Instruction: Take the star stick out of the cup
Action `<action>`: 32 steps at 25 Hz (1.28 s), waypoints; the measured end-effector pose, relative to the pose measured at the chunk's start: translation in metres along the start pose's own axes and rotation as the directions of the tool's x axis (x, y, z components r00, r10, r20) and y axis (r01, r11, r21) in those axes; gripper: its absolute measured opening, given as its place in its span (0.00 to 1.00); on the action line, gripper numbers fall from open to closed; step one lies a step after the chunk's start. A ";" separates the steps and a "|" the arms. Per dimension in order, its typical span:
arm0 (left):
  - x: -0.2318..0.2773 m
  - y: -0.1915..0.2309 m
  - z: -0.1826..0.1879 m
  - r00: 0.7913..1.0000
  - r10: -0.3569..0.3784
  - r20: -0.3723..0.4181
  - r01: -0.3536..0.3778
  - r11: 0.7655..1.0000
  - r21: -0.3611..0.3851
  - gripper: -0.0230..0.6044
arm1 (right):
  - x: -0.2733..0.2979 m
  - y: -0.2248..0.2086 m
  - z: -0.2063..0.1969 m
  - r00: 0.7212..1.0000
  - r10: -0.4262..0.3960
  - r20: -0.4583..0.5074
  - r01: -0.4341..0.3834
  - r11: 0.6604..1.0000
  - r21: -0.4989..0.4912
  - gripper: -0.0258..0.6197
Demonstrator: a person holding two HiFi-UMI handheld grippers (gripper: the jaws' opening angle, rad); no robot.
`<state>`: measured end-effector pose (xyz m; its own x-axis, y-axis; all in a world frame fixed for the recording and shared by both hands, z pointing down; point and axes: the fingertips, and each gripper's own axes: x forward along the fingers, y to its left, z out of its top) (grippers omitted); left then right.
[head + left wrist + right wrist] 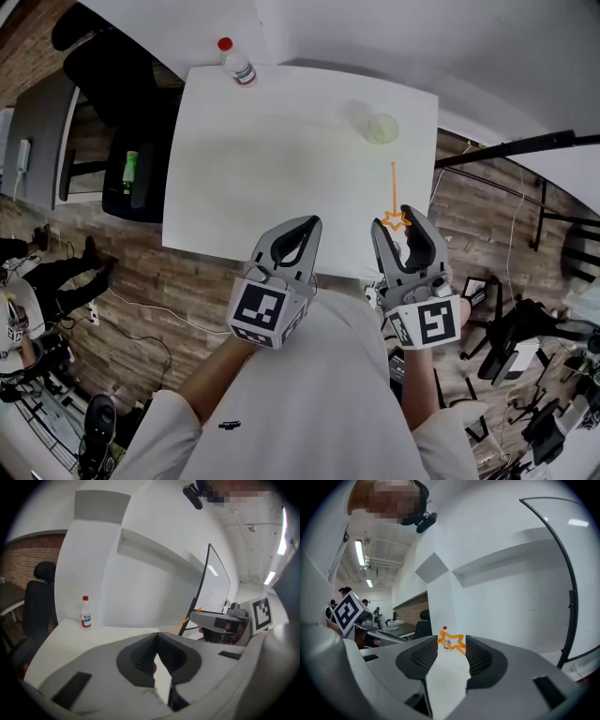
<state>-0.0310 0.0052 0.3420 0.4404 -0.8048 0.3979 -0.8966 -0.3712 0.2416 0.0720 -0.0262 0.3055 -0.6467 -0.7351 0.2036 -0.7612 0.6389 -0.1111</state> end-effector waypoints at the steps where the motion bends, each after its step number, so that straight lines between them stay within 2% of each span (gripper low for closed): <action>1: -0.002 -0.001 0.001 1.000 0.002 0.006 -0.002 1.000 -0.002 0.04 | -0.005 0.002 0.001 1.000 -0.002 0.001 0.002 1.000 -0.006 0.33; 14: -0.025 -0.008 0.014 0.997 0.036 0.065 -0.037 0.999 0.018 0.04 | -0.054 0.002 -0.002 0.998 -0.066 0.000 0.066 0.997 0.031 0.33; 32: -0.033 -0.017 0.007 0.998 0.034 0.055 -0.035 0.999 0.032 0.04 | -0.061 0.009 -0.005 0.998 -0.060 0.007 0.060 0.998 0.015 0.33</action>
<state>-0.0303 0.0345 0.3184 0.4068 -0.8411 0.3566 -0.9127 -0.3572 0.1987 0.1049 0.0249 0.2974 -0.6000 -0.7738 0.2032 -0.7994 0.5900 -0.1137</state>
